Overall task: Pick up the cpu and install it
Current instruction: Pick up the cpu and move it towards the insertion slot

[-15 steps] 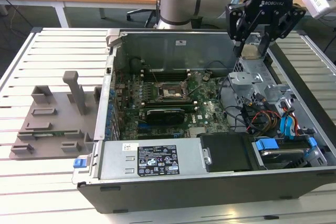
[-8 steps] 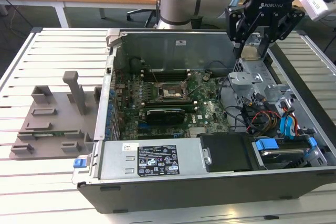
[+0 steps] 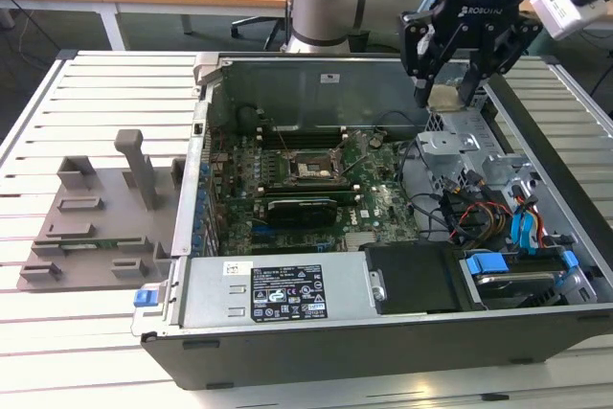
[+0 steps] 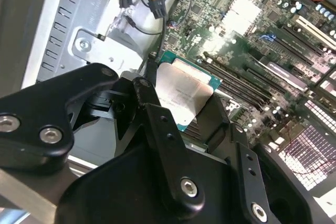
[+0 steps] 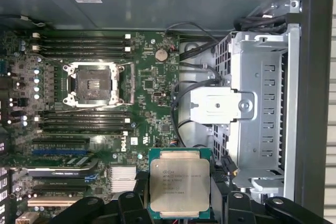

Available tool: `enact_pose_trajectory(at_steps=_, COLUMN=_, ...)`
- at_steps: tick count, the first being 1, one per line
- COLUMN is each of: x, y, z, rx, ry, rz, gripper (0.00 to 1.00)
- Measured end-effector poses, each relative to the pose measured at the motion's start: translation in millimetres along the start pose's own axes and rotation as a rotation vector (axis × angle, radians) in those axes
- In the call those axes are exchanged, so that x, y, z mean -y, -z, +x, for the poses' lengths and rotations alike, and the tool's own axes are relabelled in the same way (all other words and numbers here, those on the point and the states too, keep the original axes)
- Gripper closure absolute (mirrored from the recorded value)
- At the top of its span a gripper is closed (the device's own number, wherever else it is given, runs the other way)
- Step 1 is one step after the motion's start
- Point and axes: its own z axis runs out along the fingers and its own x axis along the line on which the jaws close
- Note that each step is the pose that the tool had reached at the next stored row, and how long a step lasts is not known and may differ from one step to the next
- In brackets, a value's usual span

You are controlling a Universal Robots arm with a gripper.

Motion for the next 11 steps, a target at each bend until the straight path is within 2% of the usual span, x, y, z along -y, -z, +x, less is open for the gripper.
enact_pose_trajectory(at_steps=3, x=-0.1, y=-1.3, z=6.7, rx=0.0000, ry=0.000, rz=-0.0001, gripper=0.45)
enact_pose_trajectory(at_steps=6, x=-0.5, y=-2.6, z=9.9, rx=0.0000, ry=0.000, rz=0.0001, gripper=0.45)
enact_pose_trajectory(at_steps=11, x=-4.6, y=-5.7, z=17.2, rx=0.0000, ry=0.000, rz=0.0000, gripper=0.45)
